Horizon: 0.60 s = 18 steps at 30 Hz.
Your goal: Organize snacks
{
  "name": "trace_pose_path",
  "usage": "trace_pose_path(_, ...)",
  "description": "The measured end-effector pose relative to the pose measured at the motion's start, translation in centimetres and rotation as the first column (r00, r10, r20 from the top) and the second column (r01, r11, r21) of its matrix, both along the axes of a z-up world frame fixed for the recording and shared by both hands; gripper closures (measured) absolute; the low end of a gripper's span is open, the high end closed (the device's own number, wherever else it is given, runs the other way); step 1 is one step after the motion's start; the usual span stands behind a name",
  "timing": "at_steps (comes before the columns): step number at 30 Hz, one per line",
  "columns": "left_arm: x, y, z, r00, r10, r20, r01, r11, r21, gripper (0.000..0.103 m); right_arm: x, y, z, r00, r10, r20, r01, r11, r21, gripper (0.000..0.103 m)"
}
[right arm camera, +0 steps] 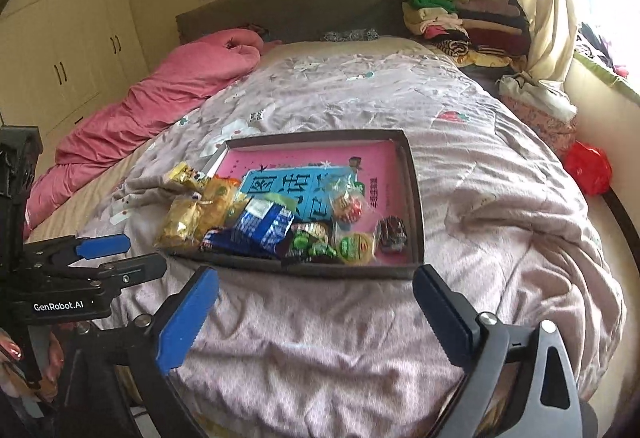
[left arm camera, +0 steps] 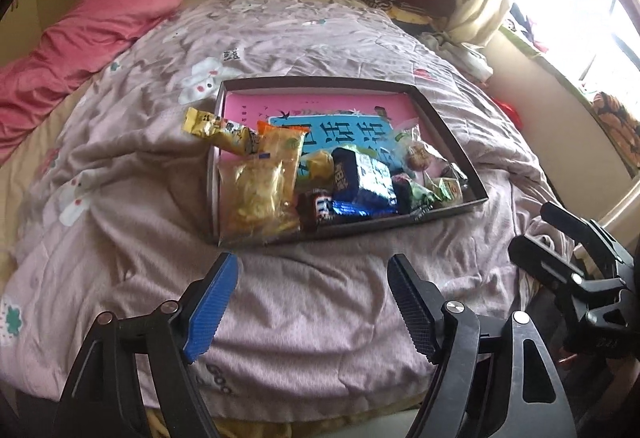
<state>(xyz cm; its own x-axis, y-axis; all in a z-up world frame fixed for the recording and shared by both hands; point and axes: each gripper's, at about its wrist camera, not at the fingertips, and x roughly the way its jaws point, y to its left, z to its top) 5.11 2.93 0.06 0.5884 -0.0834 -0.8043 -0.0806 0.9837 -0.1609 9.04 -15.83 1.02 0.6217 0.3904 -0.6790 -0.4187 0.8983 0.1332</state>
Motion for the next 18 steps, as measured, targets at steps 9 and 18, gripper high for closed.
trace_pose_path(9,-1.7,-1.2,-0.3,1.000,-0.016,-0.014,0.016,1.000,0.002,0.025,-2.2,-0.4,0.2,1.000,-0.004,0.025,0.004,1.000,-0.012,0.002)
trace_pose_path(18,-2.4,-1.1,-0.2,1.000,-0.001,-0.004,0.001,1.000,0.002,0.025,-2.8,-0.9,0.1,1.000,-0.024,0.019,0.024,1.000,-0.009,0.001)
